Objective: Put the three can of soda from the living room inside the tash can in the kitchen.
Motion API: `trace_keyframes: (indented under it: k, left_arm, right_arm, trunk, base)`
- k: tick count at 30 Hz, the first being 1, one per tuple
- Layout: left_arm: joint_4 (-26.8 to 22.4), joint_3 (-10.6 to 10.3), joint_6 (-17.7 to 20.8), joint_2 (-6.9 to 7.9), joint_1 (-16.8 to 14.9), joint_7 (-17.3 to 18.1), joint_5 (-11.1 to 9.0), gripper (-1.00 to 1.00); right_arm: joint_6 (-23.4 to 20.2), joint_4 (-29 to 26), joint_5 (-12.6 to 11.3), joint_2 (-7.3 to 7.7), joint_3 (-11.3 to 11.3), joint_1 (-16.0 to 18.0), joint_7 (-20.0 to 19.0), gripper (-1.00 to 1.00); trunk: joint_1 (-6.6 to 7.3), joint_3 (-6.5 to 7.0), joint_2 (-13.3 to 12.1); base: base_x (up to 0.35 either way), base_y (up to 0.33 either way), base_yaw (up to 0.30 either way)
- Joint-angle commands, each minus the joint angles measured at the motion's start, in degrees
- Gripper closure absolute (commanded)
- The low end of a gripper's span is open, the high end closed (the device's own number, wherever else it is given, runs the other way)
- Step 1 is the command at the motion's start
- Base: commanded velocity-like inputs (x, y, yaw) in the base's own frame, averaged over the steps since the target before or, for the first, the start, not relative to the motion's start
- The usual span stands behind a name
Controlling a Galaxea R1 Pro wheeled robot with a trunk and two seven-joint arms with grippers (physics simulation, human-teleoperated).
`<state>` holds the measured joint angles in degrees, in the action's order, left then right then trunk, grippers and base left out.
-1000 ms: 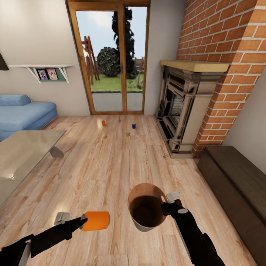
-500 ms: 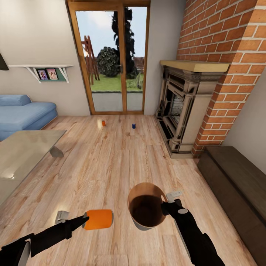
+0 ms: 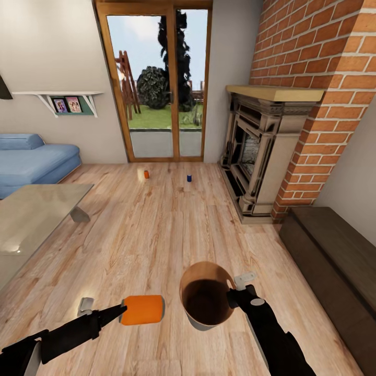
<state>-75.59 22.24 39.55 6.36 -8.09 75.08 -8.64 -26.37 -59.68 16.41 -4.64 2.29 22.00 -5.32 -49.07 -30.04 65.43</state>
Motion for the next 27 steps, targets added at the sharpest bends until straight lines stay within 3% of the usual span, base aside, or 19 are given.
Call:
trace_keyframes:
  k: [1,6,21,27]
  left_arm:
    - [0.0,0.0,-0.14,-0.01,0.0,0.51,0.05,1.0]
    - [0.0,-0.01,-0.02,-0.03,0.0,2.59,0.03,1.0]
    - [-0.08,-0.17,0.96,-0.46,0.03,4.52,-0.03,1.0]
    - [-0.08,-0.44,0.97,-0.47,0.0,4.55,-1.88,1.0]
  right_arm:
    - [0.06,0.02,-0.41,-0.01,0.0,0.0,-0.22,1.0]
    - [0.17,0.16,-0.42,-0.02,0.0,0.0,-0.2,1.0]
    - [0.18,0.18,-0.4,-0.02,0.0,0.0,-0.14,1.0]
    - [0.18,0.18,-0.42,-0.09,0.0,0.02,-0.13,1.0]
  trunk:
    - [0.0,0.01,0.0]
    - [0.0,0.01,0.0]
    - [0.0,0.01,0.0]
    - [0.0,0.01,0.0]
  base:
    - [0.0,0.0,0.0]
    - [0.0,0.0,0.0]
    - [0.0,0.0,0.0]
    - [0.0,0.0,0.0]
